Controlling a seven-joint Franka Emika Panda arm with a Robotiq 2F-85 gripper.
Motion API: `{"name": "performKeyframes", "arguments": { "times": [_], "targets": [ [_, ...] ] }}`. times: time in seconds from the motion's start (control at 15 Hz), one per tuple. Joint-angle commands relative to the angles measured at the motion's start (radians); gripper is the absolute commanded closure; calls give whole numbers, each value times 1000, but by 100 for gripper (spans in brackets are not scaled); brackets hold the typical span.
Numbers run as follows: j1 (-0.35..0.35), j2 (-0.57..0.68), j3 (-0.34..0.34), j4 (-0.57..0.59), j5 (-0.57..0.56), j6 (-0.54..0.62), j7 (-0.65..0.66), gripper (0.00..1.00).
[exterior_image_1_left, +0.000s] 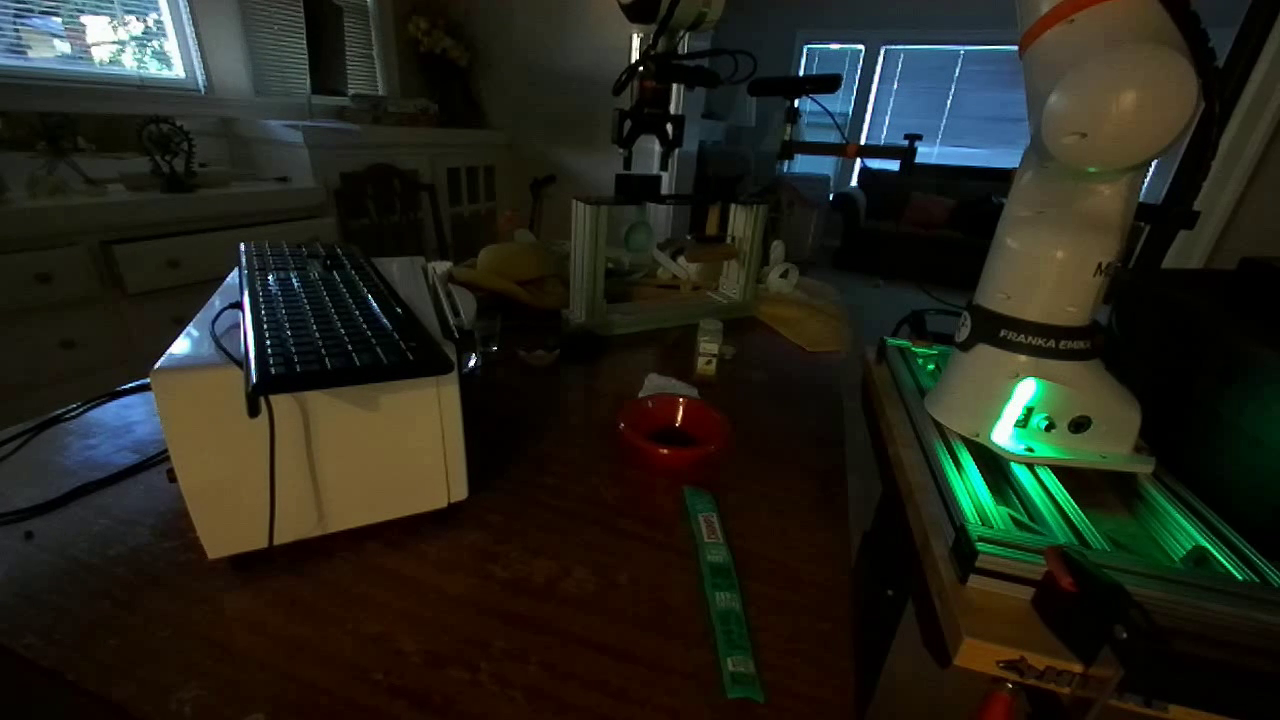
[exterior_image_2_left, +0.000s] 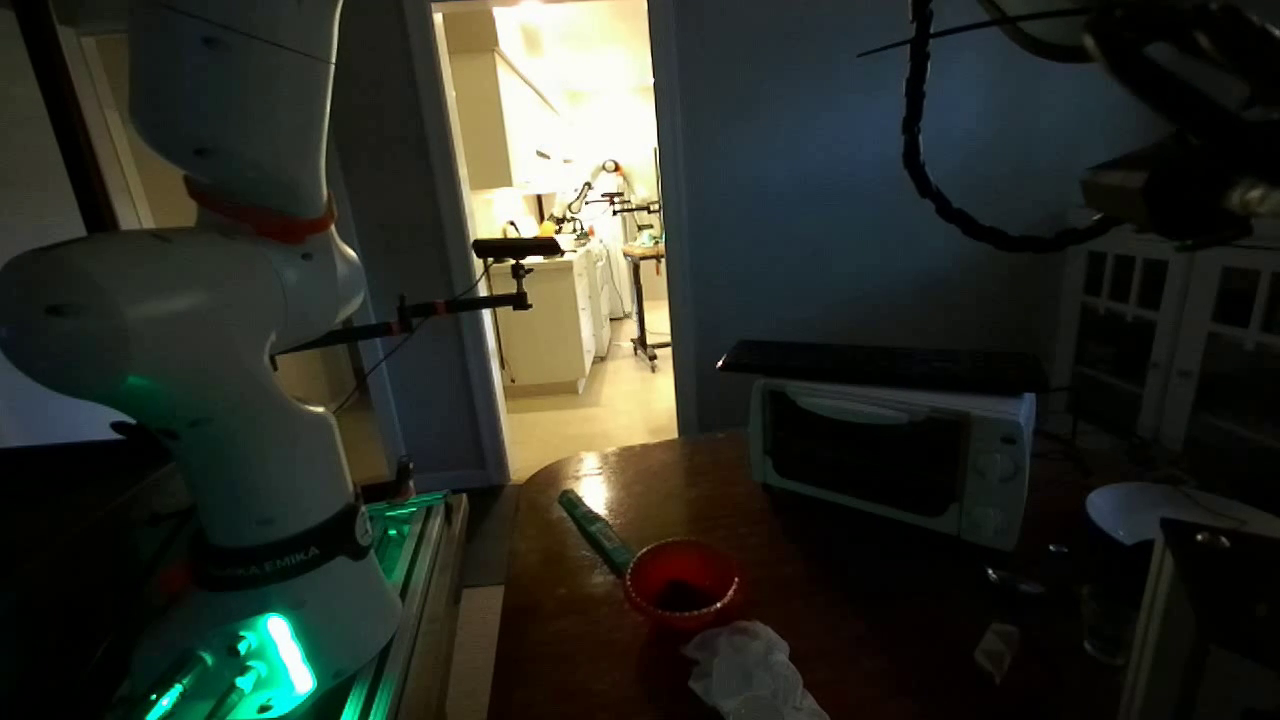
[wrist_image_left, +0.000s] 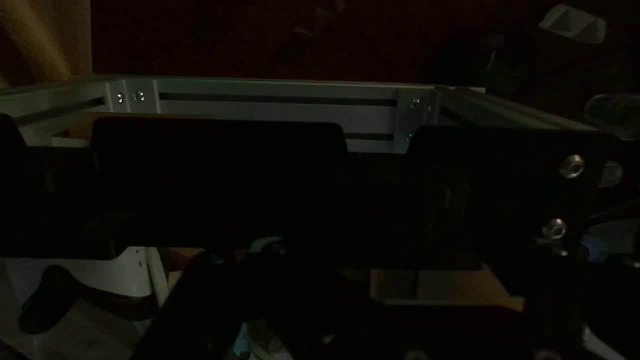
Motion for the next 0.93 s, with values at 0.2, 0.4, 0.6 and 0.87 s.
{"name": "performKeyframes", "arguments": {
  "times": [0.2, 0.4, 0.6, 0.87],
  "targets": [
    [-19, 44, 16, 39, 25, 9, -30, 24],
    [-21, 53, 18, 47, 23, 8, -33, 26],
    [-22, 60, 19, 51, 21, 10, -34, 26],
    [-23, 63, 19, 53, 22, 14, -35, 26]
  ]
}}
